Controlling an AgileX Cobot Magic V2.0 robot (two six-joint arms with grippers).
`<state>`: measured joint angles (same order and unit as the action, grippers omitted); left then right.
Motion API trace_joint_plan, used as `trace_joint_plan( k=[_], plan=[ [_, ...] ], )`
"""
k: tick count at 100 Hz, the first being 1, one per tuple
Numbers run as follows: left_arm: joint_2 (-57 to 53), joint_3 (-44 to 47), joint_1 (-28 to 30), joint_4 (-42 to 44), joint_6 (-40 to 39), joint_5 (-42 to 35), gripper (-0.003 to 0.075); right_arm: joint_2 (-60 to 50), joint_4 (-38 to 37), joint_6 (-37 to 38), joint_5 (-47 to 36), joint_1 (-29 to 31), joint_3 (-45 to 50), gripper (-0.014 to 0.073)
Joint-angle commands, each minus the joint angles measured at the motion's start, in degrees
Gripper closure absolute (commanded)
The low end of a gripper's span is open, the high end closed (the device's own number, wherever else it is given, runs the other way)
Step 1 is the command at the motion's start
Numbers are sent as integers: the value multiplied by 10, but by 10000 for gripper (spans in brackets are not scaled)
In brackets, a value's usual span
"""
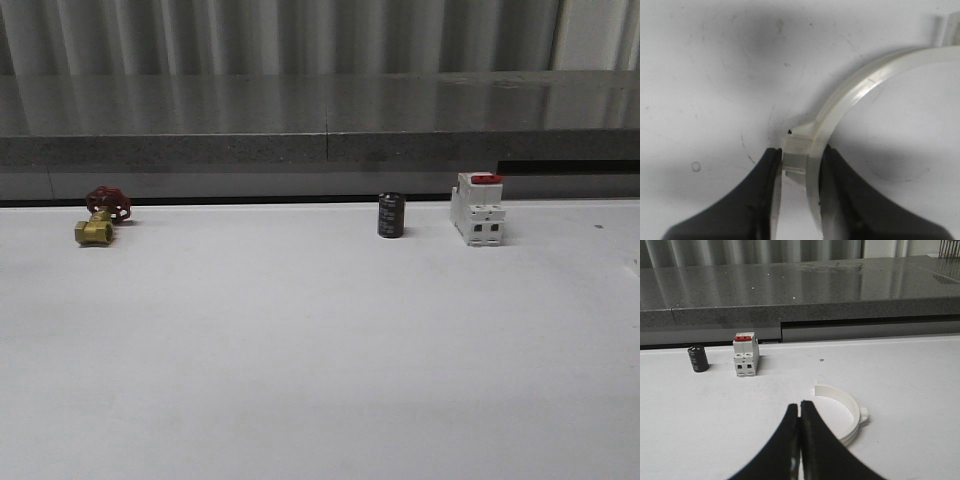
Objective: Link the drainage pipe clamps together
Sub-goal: 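Close the left gripper on the clamp half's end tab, then carry the clamp half forward and lower it onto the table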
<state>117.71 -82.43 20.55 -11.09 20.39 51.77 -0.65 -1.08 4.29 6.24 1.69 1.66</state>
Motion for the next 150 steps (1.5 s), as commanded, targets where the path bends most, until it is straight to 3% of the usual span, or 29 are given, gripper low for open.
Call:
trace_joint_plan(
  k=[1,16,33,56,77,150],
  plan=[
    [-57,-14,-12,-13,0,8,699,-11,-4,-2,-43,2,-11,660],
    [-87,-12,-57,-13,-52,28,699,-11,-4,-2,-43,2,-11,660],
    [-104,7,-155,-11,-139,24,699,-11,-4,-2,-43,2,-11,660],
    [-103,36,-301,2,-252,-39,699,-11,-4,-2,-43,2,-11,660],
    [-103,37,-393,32,-358,-99,699,-11,-4,-2,-43,2,-11,660],
    [-91,37,-439,32,-396,-118,699,-11,-4,-2,-43,2,-11,660]
  ],
)
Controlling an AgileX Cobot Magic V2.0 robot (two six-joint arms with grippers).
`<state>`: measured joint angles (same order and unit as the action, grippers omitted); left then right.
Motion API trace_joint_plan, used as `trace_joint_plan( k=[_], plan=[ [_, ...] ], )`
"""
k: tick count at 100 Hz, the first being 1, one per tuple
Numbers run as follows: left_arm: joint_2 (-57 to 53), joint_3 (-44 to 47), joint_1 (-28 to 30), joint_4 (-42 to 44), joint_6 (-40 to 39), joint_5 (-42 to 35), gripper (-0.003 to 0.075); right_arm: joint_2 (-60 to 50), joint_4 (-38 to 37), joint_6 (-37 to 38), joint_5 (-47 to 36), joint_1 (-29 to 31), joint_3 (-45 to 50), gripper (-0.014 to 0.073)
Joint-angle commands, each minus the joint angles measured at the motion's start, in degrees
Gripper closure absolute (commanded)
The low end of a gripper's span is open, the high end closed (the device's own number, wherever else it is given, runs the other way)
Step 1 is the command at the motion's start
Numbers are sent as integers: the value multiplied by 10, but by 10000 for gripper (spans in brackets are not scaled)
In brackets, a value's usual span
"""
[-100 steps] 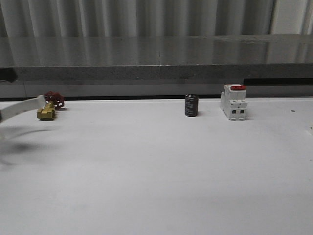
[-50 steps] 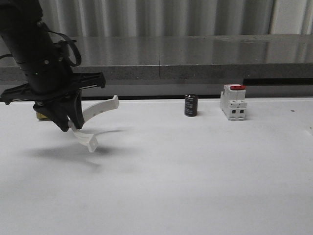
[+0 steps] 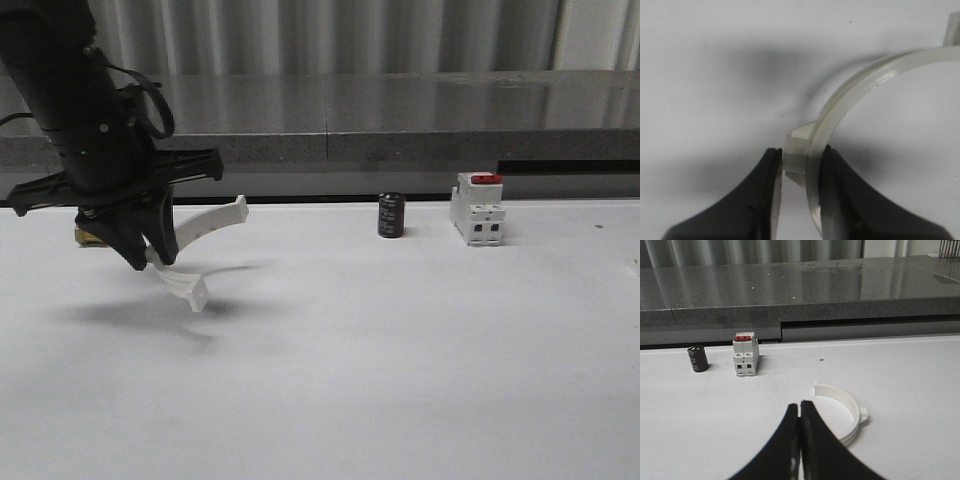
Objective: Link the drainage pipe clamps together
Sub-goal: 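Carry the clamp half forward and lower it onto the table, then open the left gripper and lift it away from the clamp half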
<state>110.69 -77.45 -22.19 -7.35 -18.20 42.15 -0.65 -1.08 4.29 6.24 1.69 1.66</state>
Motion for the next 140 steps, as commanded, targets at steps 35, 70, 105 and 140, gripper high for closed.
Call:
trace_joint_plan(
  k=[35,70,105,140],
  plan=[
    [25,-13,-29,-11,-10,-23,699,-11,-4,-2,-43,2,-11,660],
    [25,-13,-29,-15,-10,-19,409,-11,-4,-2,-43,2,-11,660],
    [13,-19,-29,7,1,-16,164,-11,-4,-2,-43,2,-11,660],
    [-106,10,37,35,77,-42,164,-11,-4,-2,-43,2,-11,660]
  ],
)
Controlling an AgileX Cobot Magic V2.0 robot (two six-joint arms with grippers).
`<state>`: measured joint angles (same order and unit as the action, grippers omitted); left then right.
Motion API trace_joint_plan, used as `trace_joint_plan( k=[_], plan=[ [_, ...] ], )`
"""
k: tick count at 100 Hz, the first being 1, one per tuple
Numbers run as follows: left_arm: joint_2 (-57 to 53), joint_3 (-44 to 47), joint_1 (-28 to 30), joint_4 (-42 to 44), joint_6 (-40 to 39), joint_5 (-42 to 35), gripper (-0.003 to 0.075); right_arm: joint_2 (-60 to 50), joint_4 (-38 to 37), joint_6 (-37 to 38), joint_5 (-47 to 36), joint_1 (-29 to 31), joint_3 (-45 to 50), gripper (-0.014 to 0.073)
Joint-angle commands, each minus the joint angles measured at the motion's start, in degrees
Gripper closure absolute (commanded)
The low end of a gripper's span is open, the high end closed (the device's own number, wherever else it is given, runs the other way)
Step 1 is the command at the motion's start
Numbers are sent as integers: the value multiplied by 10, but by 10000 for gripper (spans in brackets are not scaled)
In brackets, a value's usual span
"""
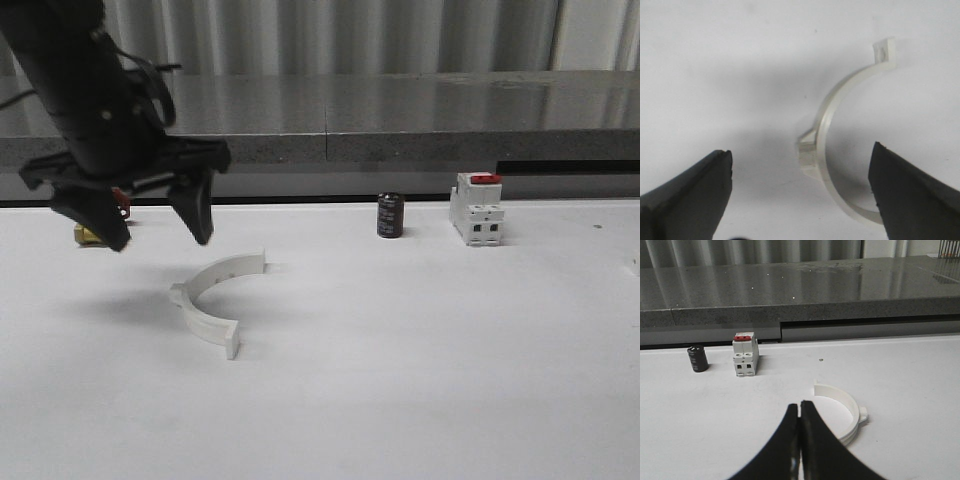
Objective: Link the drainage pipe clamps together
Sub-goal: 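Open the left gripper and lift it away from the clamp half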
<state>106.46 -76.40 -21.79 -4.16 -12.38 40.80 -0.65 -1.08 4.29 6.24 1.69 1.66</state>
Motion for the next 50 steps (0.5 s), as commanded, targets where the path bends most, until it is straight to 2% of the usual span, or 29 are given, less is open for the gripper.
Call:
trace_joint_plan(
  k=[1,26,50],
  plan=[
    [-70,1,37,3,24,-30,165,-11,-4,-2,-43,2,-11,660],
    [-208,86,135,-53,146,-58,165,-11,-4,-2,-43,2,-11,660],
    [-392,237,160,-53,148,-127,166,-11,-4,-2,-43,2,-11,660]
  ],
)
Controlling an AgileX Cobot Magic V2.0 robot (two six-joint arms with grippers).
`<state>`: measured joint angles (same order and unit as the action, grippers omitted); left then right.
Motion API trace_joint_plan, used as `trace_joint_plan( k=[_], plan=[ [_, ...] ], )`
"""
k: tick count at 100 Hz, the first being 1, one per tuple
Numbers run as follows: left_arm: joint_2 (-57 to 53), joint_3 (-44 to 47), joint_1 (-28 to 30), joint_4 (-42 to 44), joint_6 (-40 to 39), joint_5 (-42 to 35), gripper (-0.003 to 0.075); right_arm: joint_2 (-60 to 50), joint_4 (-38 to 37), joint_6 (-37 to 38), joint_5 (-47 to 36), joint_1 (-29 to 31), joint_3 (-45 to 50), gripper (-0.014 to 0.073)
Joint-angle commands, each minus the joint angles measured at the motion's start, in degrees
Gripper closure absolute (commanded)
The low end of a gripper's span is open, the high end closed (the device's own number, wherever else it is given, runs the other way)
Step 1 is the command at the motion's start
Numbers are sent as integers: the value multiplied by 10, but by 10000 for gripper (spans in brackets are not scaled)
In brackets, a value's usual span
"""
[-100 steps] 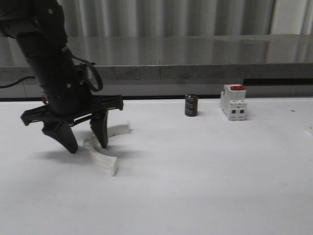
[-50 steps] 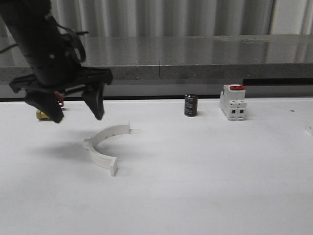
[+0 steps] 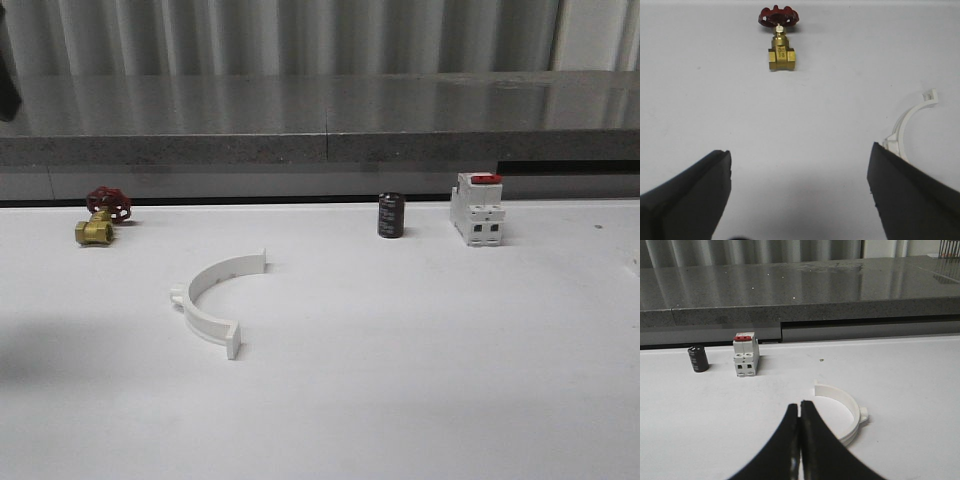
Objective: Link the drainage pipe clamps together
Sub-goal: 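Open the left gripper and lift it away from the clamp half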
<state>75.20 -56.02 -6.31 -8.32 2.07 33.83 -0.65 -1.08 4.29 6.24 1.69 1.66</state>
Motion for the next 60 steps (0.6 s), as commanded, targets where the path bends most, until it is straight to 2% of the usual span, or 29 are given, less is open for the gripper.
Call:
trace_joint_plan(
  k=[1,20,37,46,60],
  plan=[
    [-85,43,7,-11,4,-59,166,-11,-4,-2,-43,2,-11,660],
    [-237,142,38,-10,4,-81,169,-11,-4,-2,-43,2,-11,660],
    [-360,205,50,-9,4,-80,215,-11,-4,-2,-43,2,-11,660],
    [-410,231,50,-9,4,-80,279,-11,-4,-2,-43,2,-11,660],
    [-474,263,50,-9,4,-77,443,-11,-4,-2,-49,2,-11,660]
  ],
)
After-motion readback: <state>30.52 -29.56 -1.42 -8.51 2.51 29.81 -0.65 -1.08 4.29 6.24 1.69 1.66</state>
